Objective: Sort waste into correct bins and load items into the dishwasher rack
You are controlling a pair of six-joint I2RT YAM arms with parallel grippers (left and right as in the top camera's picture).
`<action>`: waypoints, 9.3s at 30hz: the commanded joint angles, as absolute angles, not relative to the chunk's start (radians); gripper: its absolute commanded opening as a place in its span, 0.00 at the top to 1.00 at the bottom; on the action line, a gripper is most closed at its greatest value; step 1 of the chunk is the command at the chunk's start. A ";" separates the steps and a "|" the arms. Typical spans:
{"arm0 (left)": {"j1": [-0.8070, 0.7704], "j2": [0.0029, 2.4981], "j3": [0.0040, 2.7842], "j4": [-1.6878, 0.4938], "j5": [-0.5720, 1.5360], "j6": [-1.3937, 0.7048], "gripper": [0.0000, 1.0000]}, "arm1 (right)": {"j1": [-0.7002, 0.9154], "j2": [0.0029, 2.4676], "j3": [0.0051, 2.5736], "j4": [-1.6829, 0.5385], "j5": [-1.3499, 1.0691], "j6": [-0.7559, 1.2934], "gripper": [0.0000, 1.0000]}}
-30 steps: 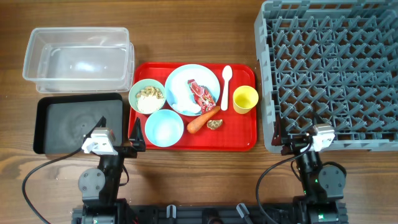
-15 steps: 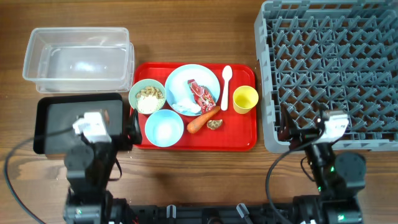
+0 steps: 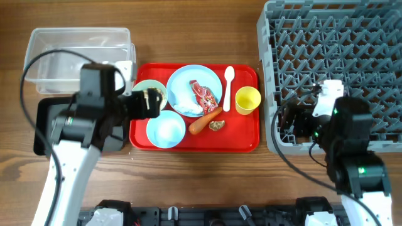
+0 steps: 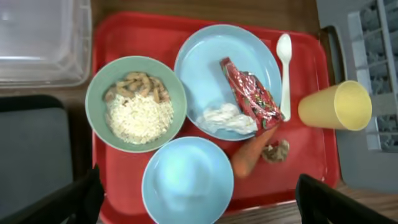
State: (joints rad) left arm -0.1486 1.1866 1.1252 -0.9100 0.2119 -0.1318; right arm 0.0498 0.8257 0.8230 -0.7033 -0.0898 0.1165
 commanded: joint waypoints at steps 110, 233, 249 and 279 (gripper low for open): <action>-0.340 1.636 1.213 -0.503 0.212 -0.457 0.38 | 0.051 0.873 0.854 -0.719 -0.097 0.132 0.00; -0.343 1.864 1.211 -0.625 -0.153 -0.344 0.96 | 0.051 0.888 0.854 -0.723 -0.097 0.134 0.00; -0.343 1.702 1.212 -0.752 -0.199 -0.344 0.96 | 0.051 0.888 0.854 -0.723 -0.097 0.133 0.00; 0.349 1.542 1.210 -0.929 0.451 -0.218 0.96 | 0.051 0.888 0.854 -0.723 -0.097 0.133 0.00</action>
State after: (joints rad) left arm 0.2306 1.5112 1.2110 -0.9279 0.2573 -0.3218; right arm 0.0498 0.8829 0.8276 -0.7258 -0.0895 0.1165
